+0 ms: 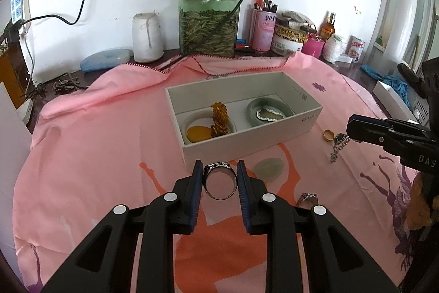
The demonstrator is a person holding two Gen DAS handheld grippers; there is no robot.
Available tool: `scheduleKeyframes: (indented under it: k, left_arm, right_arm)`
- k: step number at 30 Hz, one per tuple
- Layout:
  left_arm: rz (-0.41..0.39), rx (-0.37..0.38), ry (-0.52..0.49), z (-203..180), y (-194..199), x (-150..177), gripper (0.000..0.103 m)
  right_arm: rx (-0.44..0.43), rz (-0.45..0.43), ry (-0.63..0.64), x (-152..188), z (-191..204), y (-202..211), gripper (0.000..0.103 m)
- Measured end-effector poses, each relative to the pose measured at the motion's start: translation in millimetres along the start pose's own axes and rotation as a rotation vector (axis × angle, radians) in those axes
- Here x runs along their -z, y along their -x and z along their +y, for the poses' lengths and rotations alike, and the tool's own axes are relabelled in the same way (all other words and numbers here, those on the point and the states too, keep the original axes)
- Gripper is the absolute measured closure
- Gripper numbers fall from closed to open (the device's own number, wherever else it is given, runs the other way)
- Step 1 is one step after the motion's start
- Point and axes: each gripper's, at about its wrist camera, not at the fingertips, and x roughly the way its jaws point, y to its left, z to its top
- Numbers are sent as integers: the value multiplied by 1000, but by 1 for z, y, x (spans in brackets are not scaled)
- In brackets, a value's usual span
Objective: Organize jewelry
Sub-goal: 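Carry the silver ring and chain bracelet into the white box and open both tools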
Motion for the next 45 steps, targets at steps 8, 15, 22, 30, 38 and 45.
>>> scheduleKeyframes:
  k: [8, 15, 22, 30, 38, 45]
  left_arm:
    - [-42, 2, 25, 6, 11, -8, 78]
    - [-63, 20, 46, 12, 21, -46, 78]
    - [-117, 4, 39, 4, 21, -86, 78]
    - [-92, -8, 70, 7, -13, -94, 78]
    - [-13, -32, 65, 12, -56, -80, 78]
    - [29, -45, 48, 12, -75, -70, 78]
  right_arm:
    - [-8, -36, -1, -6, 2, 9, 76]
    - [-40, -68, 7, -44, 12, 23, 76]
    - [-44, -123, 20, -95, 25, 24, 76]
    - [-34, -93, -25, -108, 18, -18, 76]
    - [37, 21, -39, -90, 1, -71, 76]
    - [67, 82, -46, -79, -8, -93, 75]
